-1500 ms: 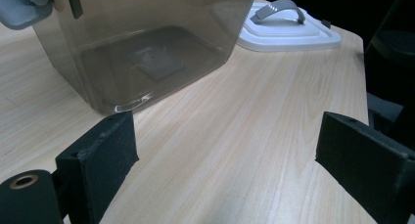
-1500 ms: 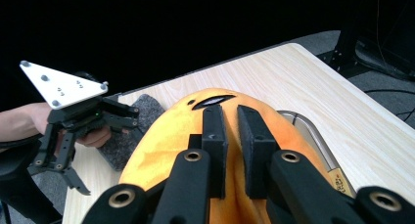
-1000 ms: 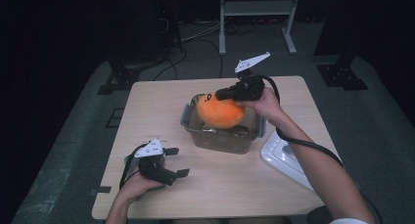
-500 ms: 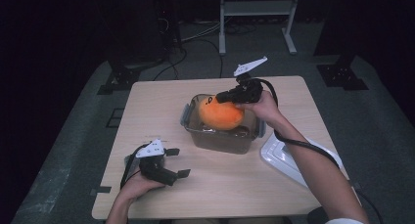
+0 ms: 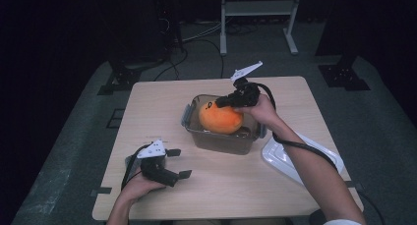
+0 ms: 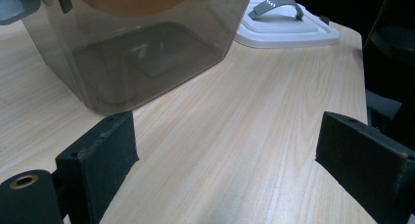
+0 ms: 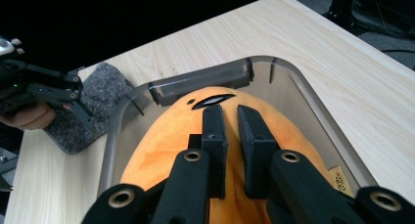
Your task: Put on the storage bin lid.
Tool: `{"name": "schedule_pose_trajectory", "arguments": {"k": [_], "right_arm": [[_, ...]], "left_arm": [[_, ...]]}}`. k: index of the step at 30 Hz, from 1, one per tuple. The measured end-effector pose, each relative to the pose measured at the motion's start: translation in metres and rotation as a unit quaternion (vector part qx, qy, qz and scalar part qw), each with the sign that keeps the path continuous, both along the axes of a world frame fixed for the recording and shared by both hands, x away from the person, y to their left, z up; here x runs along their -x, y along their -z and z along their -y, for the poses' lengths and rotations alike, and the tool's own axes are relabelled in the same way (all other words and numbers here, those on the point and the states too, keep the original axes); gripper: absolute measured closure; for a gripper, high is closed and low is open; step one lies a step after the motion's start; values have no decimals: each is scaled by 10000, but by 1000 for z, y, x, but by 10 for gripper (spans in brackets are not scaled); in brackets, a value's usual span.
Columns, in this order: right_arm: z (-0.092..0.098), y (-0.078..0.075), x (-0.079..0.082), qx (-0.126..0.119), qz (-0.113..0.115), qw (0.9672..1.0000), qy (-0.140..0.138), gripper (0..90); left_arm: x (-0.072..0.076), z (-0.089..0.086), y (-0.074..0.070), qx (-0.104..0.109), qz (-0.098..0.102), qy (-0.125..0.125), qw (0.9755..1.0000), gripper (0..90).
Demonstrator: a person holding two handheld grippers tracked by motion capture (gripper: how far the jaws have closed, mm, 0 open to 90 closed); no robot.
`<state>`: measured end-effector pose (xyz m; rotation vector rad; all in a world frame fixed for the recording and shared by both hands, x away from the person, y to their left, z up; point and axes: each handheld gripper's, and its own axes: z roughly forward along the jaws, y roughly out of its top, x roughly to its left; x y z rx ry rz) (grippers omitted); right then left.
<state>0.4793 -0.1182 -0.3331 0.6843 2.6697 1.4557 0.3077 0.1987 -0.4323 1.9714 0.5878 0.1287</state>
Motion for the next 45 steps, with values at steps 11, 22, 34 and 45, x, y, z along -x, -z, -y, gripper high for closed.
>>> {"name": "schedule_pose_trajectory", "arguments": {"k": [11, 22, 34, 45], "right_arm": [[-2, 12, -5, 114, -142, 9998, 14, 818], [-6, 18, -6, 190, -253, 9995, 5, 814], [-8, 19, -6, 268, -307, 9992, -33, 800], [-10, 20, -5, 369, -340, 9987, -65, 800]], "left_arm": [[0, 0, 0, 24, 4, -20, 10000, 75], [0, -1, 0, 16, 12, -16, 10000, 75], [-1, -2, -1, 18, 22, -27, 10000, 75], [-1, -2, -1, 6, 37, -23, 10000, 75]]}}
